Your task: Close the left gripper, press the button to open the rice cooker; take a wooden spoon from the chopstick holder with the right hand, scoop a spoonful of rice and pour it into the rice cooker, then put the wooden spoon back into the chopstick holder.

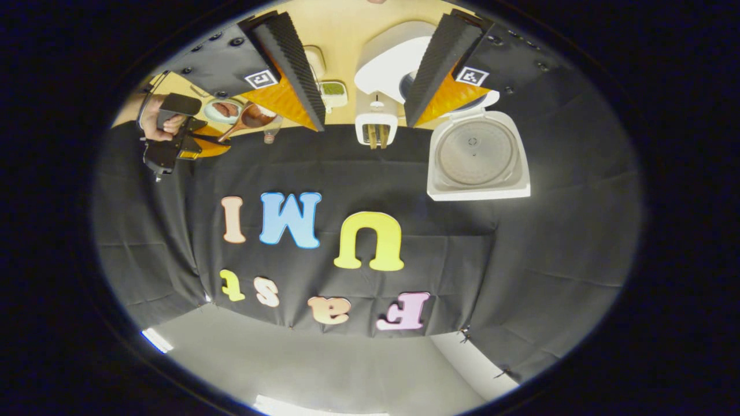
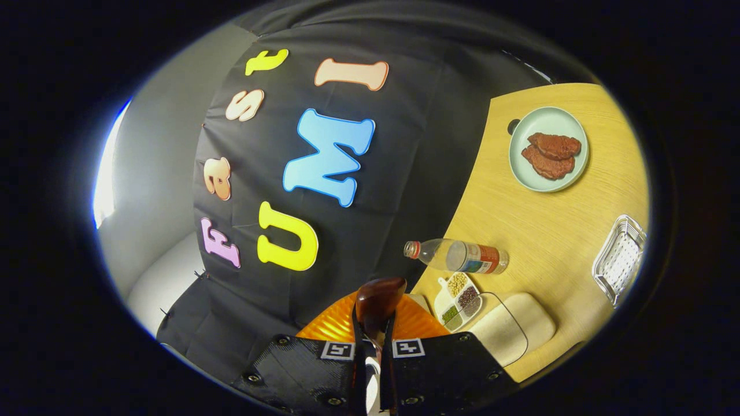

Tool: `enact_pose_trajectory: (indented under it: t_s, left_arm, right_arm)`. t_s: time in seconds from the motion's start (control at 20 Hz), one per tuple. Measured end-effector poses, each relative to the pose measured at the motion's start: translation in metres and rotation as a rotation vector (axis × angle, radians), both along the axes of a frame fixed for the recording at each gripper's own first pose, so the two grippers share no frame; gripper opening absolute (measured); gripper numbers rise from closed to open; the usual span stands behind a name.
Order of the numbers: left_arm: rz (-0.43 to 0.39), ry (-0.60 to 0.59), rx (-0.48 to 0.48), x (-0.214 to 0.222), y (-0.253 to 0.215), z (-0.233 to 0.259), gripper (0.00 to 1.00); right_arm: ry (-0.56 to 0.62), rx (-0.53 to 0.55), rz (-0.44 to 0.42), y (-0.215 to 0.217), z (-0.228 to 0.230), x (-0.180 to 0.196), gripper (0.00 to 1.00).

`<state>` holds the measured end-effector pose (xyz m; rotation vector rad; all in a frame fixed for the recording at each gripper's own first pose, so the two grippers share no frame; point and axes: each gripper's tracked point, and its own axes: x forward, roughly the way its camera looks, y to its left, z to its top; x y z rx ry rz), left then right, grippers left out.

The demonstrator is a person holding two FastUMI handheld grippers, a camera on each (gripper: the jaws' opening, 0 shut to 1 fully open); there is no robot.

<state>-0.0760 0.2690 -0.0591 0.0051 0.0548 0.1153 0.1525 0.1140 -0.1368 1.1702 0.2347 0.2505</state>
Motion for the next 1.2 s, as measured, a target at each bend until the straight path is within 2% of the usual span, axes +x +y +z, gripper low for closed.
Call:
enact_pose_trajectory:
  t_s: [0.25, 0.6, 0.7, 0.8, 0.9, 1.05, 1.2]
  left_arm:
    - [0.016, -0.015, -0.021, -0.008, 0.013, -0.002, 0.95]
    - [0.047, -0.019, -0.036, -0.02, 0.038, -0.006, 0.95]
    - [0.04, -0.064, -0.042, -0.024, 0.041, 0.005, 0.96]
    - [0.049, -0.067, -0.041, -0.027, 0.051, 0.004, 0.92]
    - [0.064, -0.066, -0.034, -0.028, 0.063, 0.003, 0.99]
    - [0.087, -0.056, -0.03, -0.034, 0.077, -0.003, 0.92]
    - [0.087, -0.044, -0.035, -0.037, 0.084, -0.01, 0.92]
  right_arm:
    - [-0.014, -0.001, 0.059, 0.034, 0.025, 0.002, 0.09]
    - [-0.032, 0.057, 0.162, 0.094, 0.048, 0.015, 0.09]
    - [-0.039, 0.065, 0.195, 0.117, 0.052, 0.019, 0.09]
    - [-0.042, 0.07, 0.225, 0.14, 0.053, 0.024, 0.09]
    - [-0.045, 0.064, 0.251, 0.16, 0.053, 0.027, 0.09]
    - [-0.043, 0.043, 0.292, 0.19, 0.051, 0.03, 0.09]
    - [-0.031, -0.004, 0.336, 0.217, 0.046, 0.035, 0.09]
